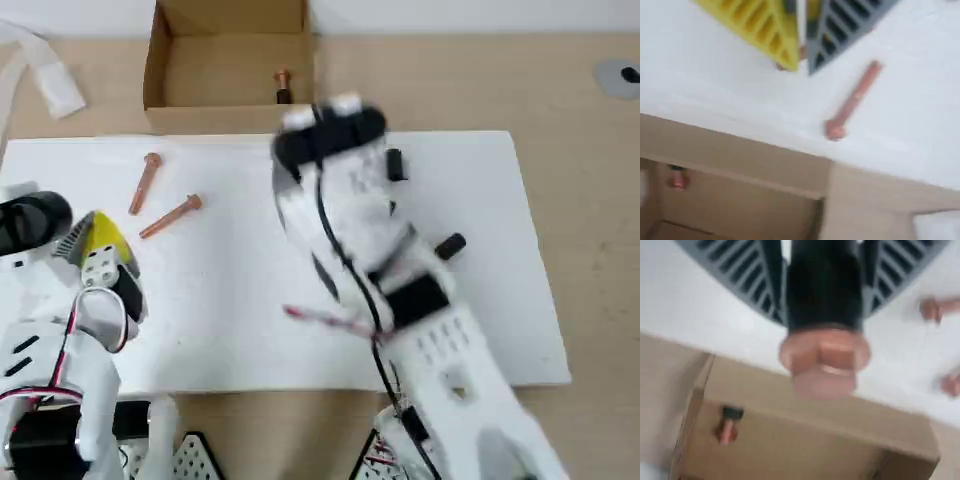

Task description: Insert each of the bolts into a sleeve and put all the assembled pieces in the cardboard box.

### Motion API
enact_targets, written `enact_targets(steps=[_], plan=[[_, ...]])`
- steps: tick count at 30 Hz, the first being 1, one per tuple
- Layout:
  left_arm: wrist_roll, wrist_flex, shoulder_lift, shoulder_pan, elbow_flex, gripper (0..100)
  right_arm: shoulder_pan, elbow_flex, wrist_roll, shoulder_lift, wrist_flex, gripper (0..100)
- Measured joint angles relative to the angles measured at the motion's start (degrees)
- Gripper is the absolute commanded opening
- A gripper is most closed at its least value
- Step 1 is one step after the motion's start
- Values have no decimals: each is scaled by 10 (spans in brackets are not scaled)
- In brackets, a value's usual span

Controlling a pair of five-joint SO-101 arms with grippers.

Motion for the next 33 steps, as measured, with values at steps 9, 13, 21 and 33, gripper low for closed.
enact_targets(steps=[9,13,21,33], plan=[[-32,0,1,-33,42,3,46,-340,0,363,0,9],[-59,0,2,-33,45,3,57,-490,0,515,0,9],[-80,0,4,-33,55,3,63,-835,0,851,0,9],[-80,3,4,-33,58,3,80,-1309,109,1318,-38,9]])
